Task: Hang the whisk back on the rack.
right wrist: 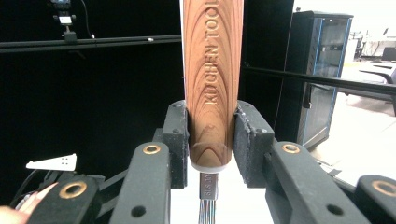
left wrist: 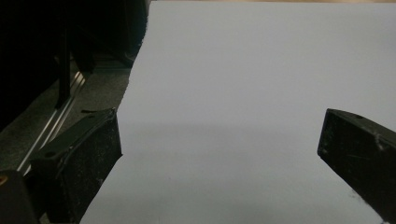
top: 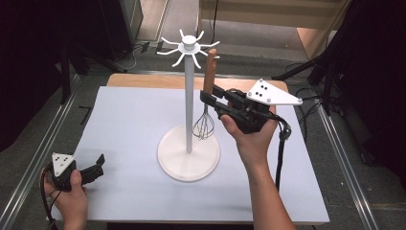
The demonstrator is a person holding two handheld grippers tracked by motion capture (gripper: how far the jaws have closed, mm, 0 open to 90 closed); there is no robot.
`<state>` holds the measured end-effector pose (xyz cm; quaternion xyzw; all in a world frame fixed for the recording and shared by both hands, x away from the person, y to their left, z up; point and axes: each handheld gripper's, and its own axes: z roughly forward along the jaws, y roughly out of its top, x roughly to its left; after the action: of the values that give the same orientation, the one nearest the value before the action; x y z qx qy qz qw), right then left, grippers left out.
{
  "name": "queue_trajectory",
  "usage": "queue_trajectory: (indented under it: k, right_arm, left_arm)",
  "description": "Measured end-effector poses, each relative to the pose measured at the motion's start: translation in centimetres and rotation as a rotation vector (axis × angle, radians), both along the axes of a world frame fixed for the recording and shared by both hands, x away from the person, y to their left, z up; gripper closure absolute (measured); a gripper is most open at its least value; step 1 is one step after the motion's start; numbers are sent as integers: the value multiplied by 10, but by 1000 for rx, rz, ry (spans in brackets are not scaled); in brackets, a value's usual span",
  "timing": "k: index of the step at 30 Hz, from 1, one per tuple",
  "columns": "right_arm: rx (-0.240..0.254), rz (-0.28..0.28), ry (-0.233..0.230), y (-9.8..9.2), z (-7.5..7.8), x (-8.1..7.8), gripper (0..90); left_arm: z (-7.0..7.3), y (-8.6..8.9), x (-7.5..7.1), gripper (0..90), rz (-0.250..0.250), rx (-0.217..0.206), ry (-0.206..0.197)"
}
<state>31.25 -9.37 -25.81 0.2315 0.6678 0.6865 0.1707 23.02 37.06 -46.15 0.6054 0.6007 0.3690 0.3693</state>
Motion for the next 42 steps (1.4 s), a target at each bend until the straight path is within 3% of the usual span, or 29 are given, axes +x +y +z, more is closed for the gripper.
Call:
queue_trajectory:
  k: [10, 16, 17, 20, 22, 34, 37, 42]
  right_arm:
    - [15, -34, -13, -4, -7, 1, 643]
    - [28, -52, -12, -11, -13, 0, 446]
    - [28, -52, -12, -11, -13, 0, 446]
    - [7, -96, -41, -13, -15, -2, 346]
    - [-42, -170, -78, -15, -18, -4, 266]
    - [-61, -235, -48, -32, -39, -5, 261]
    - [-70, -265, -25, -38, -48, -6, 208]
    - [-76, -282, 3, -48, -59, -8, 200]
  left_arm:
    - [0, 0, 0, 1, -1, -4, -1]
    - [0, 0, 0, 1, -1, -4, -1]
    - [0, 0, 0, 1, -1, -4, -1]
    - [0, 0, 0, 1, 0, -3, 0]
    - [0, 0, 0, 1, 1, -3, -1]
    - [0, 0, 0, 1, 2, 2, 0]
    - [0, 0, 0, 1, 3, 2, -1]
    - [0, 0, 0, 1, 2, 2, 1]
